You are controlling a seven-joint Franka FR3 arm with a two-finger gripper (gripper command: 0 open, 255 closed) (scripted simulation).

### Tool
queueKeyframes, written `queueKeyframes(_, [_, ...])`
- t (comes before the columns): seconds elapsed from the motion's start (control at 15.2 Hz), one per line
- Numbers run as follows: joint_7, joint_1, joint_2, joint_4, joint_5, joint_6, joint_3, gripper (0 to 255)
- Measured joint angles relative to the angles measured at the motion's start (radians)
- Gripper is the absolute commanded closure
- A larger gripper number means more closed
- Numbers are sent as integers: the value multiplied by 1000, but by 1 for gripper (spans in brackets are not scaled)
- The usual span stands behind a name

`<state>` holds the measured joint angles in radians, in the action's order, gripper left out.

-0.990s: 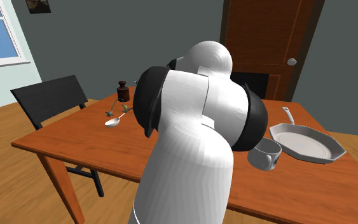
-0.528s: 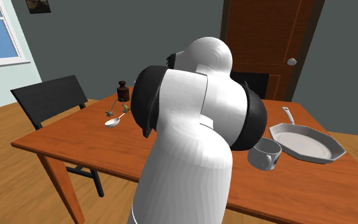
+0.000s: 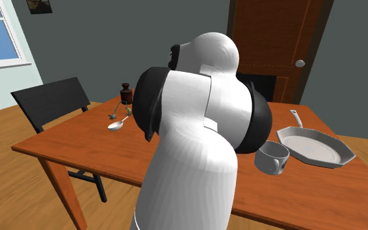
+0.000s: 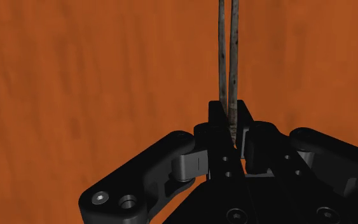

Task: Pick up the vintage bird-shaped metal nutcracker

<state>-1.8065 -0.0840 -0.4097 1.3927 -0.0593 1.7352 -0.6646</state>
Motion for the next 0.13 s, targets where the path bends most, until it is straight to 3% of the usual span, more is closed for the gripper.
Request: queueKeyframes(0.13, [-2, -4, -2, -24, -1, -22, 0, 255])
